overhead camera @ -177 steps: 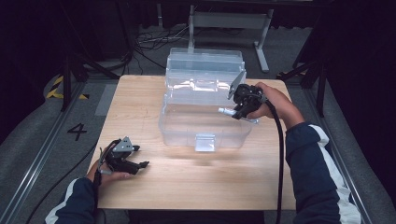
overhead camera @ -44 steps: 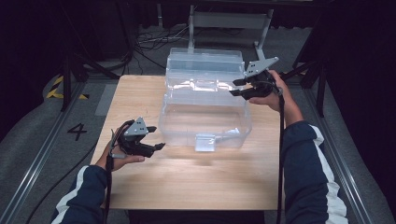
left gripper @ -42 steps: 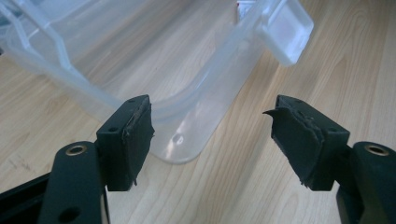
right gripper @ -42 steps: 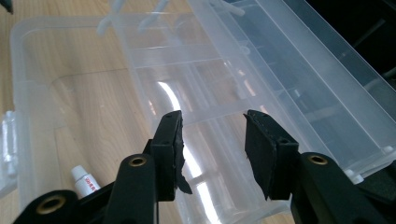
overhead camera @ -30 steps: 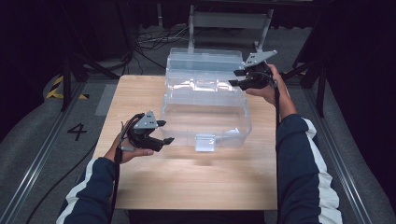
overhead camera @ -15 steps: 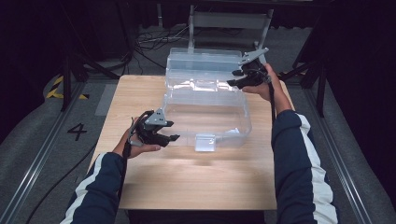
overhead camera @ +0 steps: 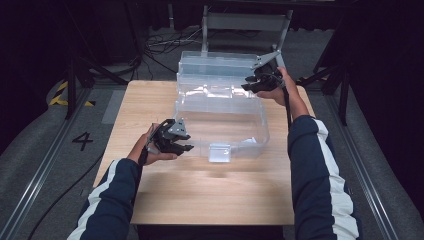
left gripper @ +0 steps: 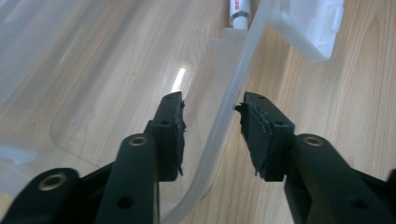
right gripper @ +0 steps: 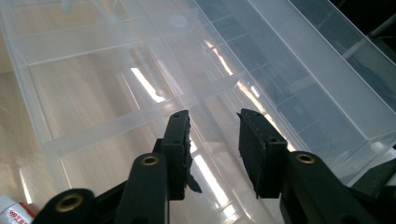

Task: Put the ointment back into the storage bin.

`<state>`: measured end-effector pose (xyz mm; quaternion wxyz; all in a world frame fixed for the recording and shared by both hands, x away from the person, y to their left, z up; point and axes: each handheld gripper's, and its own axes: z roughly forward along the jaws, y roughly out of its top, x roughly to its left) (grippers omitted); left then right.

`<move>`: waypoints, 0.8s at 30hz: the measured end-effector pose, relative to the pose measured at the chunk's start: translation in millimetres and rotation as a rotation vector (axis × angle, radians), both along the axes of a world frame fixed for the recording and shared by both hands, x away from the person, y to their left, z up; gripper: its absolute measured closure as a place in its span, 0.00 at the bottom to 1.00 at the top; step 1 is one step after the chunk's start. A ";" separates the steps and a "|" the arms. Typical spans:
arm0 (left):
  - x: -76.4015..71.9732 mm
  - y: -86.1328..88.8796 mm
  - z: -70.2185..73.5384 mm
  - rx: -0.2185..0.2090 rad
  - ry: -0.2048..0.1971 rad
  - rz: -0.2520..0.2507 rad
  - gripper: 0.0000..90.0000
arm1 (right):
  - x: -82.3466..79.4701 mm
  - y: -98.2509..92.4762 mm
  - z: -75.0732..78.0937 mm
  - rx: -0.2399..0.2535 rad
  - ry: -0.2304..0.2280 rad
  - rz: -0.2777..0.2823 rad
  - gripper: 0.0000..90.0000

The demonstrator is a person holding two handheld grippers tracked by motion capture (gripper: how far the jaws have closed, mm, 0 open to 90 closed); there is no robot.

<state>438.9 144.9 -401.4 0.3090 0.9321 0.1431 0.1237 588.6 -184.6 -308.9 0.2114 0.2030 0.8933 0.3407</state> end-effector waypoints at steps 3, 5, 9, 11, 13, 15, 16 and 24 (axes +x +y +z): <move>1.2 -5.7 0.7 0.039 -0.006 -0.014 0.74 | 0.1 -0.8 0.8 0.000 0.008 0.006 0.74; 0.7 -8.9 0.4 0.053 -0.010 -0.019 0.77 | -0.4 0.0 1.1 -0.009 0.005 0.010 0.74; 0.8 -14.6 0.1 0.078 -0.005 -0.046 0.82 | -2.2 1.3 1.5 -0.023 -0.003 0.013 0.75; 1.6 -16.6 0.9 0.093 -0.007 -0.049 0.83 | -3.2 1.1 1.8 -0.024 -0.002 0.020 0.76; 3.4 -17.0 2.3 0.100 0.019 -0.062 0.84 | -3.9 1.3 2.1 -0.025 -0.002 0.022 0.77; 4.0 -17.5 3.0 0.110 0.020 -0.061 0.84 | -4.4 1.4 2.9 -0.030 0.001 0.027 0.79; 4.2 -18.0 3.4 0.116 0.032 -0.064 0.84 | -4.7 1.6 3.4 -0.034 0.004 0.033 0.79; 5.6 -22.5 5.6 0.169 0.033 -0.073 0.84 | -7.3 3.2 6.9 -0.059 0.007 0.066 0.84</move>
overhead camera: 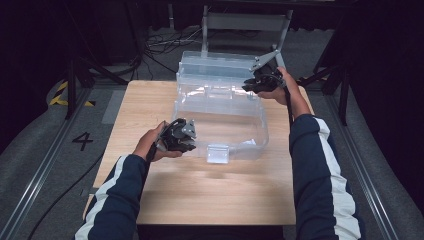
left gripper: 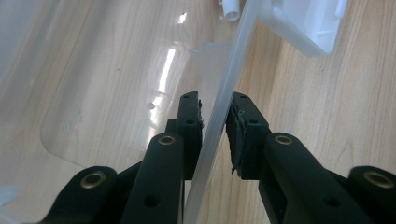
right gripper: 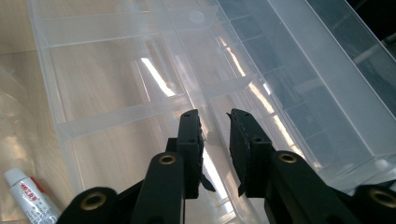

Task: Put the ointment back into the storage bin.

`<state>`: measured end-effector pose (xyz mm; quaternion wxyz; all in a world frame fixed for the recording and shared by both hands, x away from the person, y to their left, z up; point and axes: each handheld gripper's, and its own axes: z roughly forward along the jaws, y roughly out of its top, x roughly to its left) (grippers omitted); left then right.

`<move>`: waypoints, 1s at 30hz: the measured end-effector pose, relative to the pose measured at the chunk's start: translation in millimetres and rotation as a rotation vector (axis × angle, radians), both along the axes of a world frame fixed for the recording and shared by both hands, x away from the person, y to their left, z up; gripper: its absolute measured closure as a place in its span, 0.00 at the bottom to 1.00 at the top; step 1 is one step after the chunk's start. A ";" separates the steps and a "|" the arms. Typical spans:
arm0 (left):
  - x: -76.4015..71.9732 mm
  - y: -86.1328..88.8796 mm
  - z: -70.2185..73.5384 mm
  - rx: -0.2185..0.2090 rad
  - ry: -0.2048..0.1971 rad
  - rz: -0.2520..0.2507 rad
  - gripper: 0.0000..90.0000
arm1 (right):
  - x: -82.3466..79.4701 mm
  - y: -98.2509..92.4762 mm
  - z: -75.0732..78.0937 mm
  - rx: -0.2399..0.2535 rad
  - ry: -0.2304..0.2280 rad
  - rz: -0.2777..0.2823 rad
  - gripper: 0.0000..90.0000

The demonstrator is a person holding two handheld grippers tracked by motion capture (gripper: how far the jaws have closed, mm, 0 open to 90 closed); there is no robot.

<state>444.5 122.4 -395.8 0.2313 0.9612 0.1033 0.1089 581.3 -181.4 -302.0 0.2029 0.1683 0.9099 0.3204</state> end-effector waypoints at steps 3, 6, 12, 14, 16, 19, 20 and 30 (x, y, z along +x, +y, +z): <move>0.2 0.6 -0.2 0.000 0.001 -0.001 0.85 | -1.8 0.6 1.6 -0.017 -0.003 0.013 0.86; -0.7 0.3 -0.1 0.005 -0.001 0.005 0.84 | -3.2 0.7 2.9 -0.029 -0.004 0.027 0.88; -1.3 -0.4 -0.1 0.009 0.004 0.016 0.83 | -6.3 1.5 4.8 -0.051 -0.003 0.050 0.91; -1.6 -1.0 -0.3 0.011 0.007 0.023 0.83 | -7.3 1.3 5.3 -0.057 -0.006 0.062 0.92; -1.5 -1.1 -0.3 0.011 0.007 0.025 0.82 | -7.7 1.1 5.3 -0.055 -0.006 0.067 0.92; -1.6 -1.1 -1.4 0.002 0.012 0.032 0.82 | -7.6 1.2 5.2 -0.054 -0.006 0.069 0.92; -0.8 -3.2 -4.7 0.007 0.023 0.033 0.81 | -7.7 2.2 5.5 -0.058 -0.003 0.074 0.93; -0.4 -4.8 -5.1 0.027 0.028 0.024 0.81 | -7.7 6.3 7.8 -0.096 0.001 0.076 0.93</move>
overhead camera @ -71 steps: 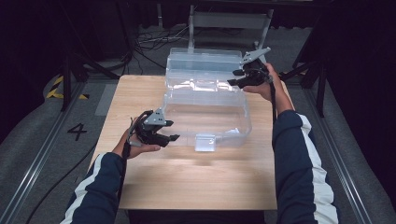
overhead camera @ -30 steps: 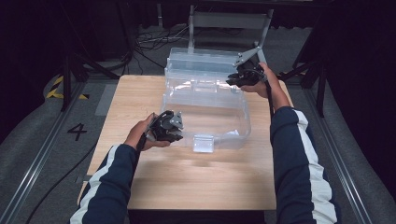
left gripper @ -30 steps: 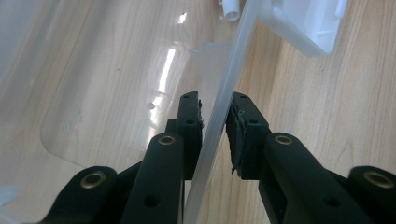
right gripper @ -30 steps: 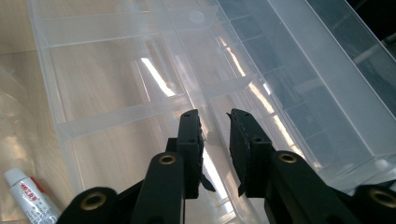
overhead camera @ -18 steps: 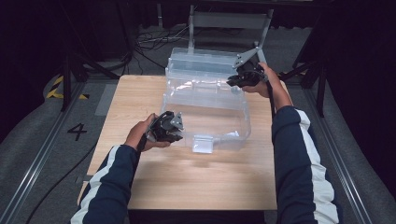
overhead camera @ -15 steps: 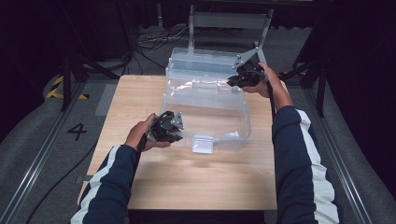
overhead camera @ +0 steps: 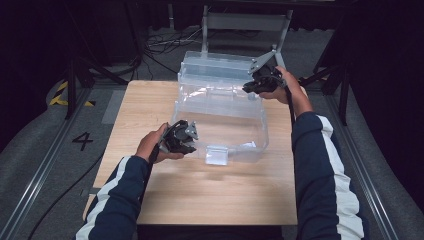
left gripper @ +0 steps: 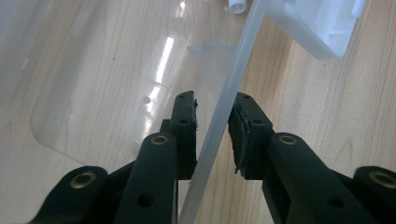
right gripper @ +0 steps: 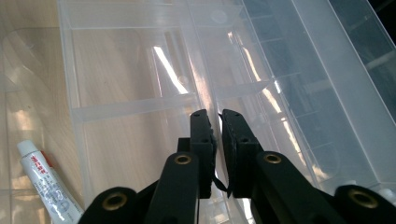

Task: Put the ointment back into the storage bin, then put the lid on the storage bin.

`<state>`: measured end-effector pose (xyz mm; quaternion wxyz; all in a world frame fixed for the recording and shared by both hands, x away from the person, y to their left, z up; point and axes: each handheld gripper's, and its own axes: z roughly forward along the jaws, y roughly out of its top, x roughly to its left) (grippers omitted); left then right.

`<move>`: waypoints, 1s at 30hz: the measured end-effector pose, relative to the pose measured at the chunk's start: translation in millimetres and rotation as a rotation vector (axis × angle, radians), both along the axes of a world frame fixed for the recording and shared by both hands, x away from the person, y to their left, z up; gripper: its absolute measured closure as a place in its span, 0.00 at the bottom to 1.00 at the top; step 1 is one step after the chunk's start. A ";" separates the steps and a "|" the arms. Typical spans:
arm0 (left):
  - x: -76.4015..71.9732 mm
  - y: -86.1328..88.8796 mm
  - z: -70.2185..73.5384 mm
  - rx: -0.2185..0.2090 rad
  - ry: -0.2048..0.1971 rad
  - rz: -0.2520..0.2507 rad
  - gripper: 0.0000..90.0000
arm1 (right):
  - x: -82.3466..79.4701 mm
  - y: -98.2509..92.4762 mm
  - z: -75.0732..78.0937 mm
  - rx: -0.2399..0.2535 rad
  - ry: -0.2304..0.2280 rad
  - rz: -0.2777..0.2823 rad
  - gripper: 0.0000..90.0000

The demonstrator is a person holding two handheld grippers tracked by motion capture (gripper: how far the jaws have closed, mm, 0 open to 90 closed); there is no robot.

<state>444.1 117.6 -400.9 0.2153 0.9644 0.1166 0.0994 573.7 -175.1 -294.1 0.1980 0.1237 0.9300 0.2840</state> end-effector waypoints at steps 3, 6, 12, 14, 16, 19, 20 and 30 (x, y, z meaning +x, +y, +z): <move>0.0 -0.1 0.0 -0.001 0.002 0.003 0.81 | -1.6 3.3 0.6 -0.018 -0.011 0.001 0.94; 0.2 -0.1 0.1 -0.001 0.003 0.003 0.81 | -3.0 4.7 0.8 -0.025 -0.015 0.000 0.94; -0.1 -0.1 -0.2 -0.005 0.006 0.009 0.81 | -4.8 5.1 0.5 -0.018 -0.021 0.007 0.95; -0.5 -0.1 -0.3 -0.007 0.007 0.012 0.81 | -4.5 4.7 0.3 -0.012 -0.019 0.009 0.95; -0.5 -0.2 -0.2 -0.006 0.007 0.014 0.81 | -4.7 4.8 0.4 -0.008 -0.020 0.013 0.95; -1.7 -0.4 -0.4 -0.006 0.008 0.020 0.80 | -6.2 4.6 0.5 0.007 -0.019 0.018 0.95; -1.7 -0.4 -0.4 -0.006 0.009 0.021 0.80 | -6.1 4.3 0.5 0.013 -0.019 0.021 0.96; -5.0 -1.0 -0.7 -0.011 0.011 0.041 0.80 | -9.1 9.2 1.9 0.018 -0.020 0.041 0.97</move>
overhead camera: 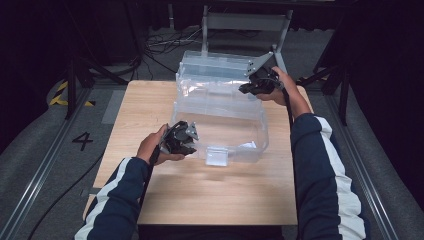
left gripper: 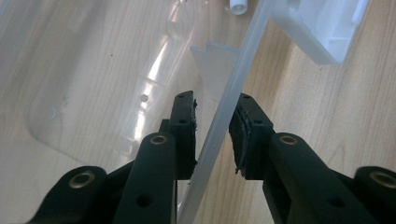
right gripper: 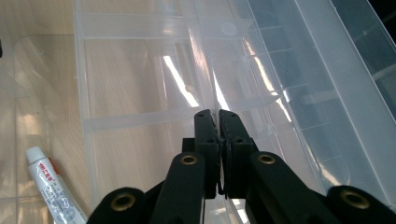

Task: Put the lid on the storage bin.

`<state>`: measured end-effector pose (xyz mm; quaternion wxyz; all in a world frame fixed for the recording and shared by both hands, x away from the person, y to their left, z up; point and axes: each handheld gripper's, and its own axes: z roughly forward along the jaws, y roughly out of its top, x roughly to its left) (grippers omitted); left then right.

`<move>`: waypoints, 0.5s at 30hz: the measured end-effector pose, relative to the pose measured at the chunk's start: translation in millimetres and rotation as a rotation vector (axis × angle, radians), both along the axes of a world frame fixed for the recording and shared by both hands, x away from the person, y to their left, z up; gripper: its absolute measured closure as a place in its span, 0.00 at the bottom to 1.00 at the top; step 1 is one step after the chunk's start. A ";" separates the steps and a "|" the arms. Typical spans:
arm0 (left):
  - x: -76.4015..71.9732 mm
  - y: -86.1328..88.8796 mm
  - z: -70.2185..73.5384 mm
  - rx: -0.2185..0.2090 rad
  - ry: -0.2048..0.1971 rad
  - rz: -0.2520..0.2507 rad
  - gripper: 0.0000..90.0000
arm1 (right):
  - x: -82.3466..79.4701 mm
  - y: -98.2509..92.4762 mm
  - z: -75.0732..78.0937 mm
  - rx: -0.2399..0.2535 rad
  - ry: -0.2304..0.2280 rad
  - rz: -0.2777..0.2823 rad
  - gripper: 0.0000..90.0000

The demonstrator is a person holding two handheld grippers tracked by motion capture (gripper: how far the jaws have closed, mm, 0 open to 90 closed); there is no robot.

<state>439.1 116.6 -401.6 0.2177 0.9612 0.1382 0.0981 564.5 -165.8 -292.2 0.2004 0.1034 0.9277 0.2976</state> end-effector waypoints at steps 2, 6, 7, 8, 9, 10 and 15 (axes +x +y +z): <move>-0.2 0.0 -0.1 -0.003 0.004 0.007 0.80 | -2.4 2.5 0.7 -0.015 -0.011 -0.001 0.97; -0.2 -0.2 0.0 -0.007 0.014 0.016 0.80 | -5.2 3.3 1.6 -0.023 -0.015 0.008 0.98; -0.5 -0.1 -0.1 -0.008 0.013 0.016 0.80 | -6.2 3.2 1.7 -0.023 -0.018 0.009 0.98; -0.7 -0.3 -0.2 -0.009 0.014 0.021 0.80 | -7.7 2.8 1.8 -0.019 -0.018 0.010 0.98; -0.7 -0.3 -0.1 -0.008 0.013 0.019 0.79 | -8.7 2.8 1.8 -0.020 -0.026 0.010 0.98; -1.0 -0.3 -0.2 -0.009 0.015 0.023 0.79 | -10.1 2.9 1.8 -0.016 -0.027 0.011 0.98; -1.7 -0.9 -0.3 -0.010 0.019 0.040 0.79 | -14.5 3.2 4.6 -0.011 -0.025 0.031 0.99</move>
